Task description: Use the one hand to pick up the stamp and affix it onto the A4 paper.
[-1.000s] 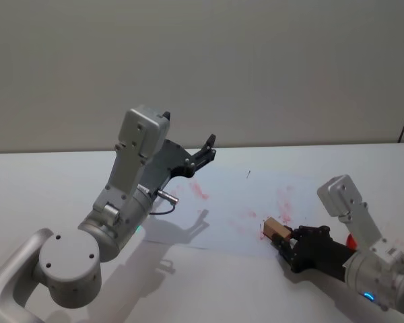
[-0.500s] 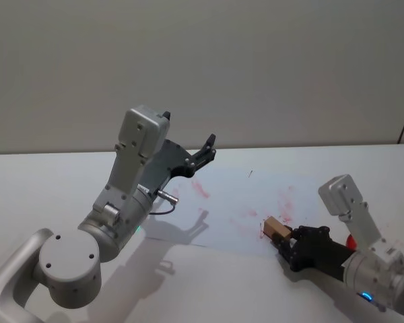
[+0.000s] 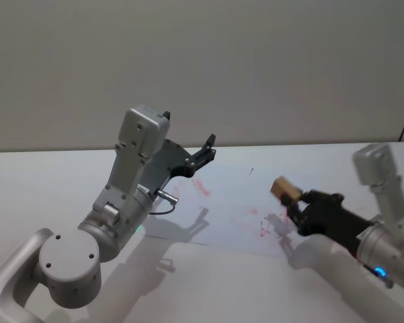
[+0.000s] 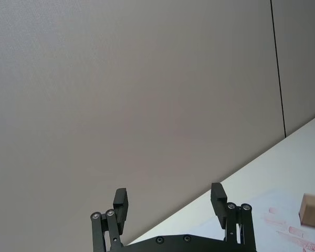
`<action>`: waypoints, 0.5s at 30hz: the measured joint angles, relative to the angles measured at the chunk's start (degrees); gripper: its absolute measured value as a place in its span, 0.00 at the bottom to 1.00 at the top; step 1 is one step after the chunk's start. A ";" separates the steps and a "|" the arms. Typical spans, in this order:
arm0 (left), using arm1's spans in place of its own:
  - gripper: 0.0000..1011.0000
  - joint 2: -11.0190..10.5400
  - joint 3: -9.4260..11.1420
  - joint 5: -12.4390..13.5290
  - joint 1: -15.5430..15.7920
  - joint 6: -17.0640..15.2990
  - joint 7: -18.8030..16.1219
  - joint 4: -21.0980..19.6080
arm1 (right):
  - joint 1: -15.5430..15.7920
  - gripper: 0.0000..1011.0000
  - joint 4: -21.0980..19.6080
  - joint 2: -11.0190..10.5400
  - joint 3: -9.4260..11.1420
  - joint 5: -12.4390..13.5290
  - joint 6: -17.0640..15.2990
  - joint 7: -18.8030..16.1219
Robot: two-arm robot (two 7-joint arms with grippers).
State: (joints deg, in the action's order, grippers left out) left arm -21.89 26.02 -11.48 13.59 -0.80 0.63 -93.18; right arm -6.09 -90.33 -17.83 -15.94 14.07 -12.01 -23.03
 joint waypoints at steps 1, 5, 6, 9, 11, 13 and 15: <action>0.99 0.00 0.00 0.00 0.00 0.00 0.00 0.00 | 0.20 0.21 -0.47 -0.23 0.29 0.53 0.25 0.27; 0.99 0.00 0.00 0.00 0.00 0.00 0.00 0.00 | 1.23 0.21 -2.22 -1.49 1.59 3.10 1.21 1.76; 0.99 0.00 0.00 0.00 0.00 0.00 0.00 0.00 | 1.58 0.21 -2.59 -1.88 1.95 3.69 1.38 2.15; 0.99 0.00 0.00 0.00 0.00 0.00 0.00 0.00 | 2.81 0.21 -4.00 -3.35 3.14 5.54 1.63 3.60; 0.99 0.00 0.00 0.00 0.00 0.00 0.00 0.00 | 4.00 0.21 -4.95 -4.71 4.16 6.55 1.62 4.53; 0.99 0.00 0.00 0.00 0.00 0.00 0.00 0.00 | 5.16 0.21 -5.70 -6.01 5.09 7.38 1.38 5.37; 0.99 0.00 0.00 0.00 0.00 0.00 0.00 0.00 | 5.96 0.21 -6.16 -6.93 5.71 7.91 1.05 5.98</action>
State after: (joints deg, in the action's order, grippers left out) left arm -21.89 26.02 -11.48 13.59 -0.80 0.63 -93.18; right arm -0.13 -96.49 -24.76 -10.23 21.98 -10.95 -17.05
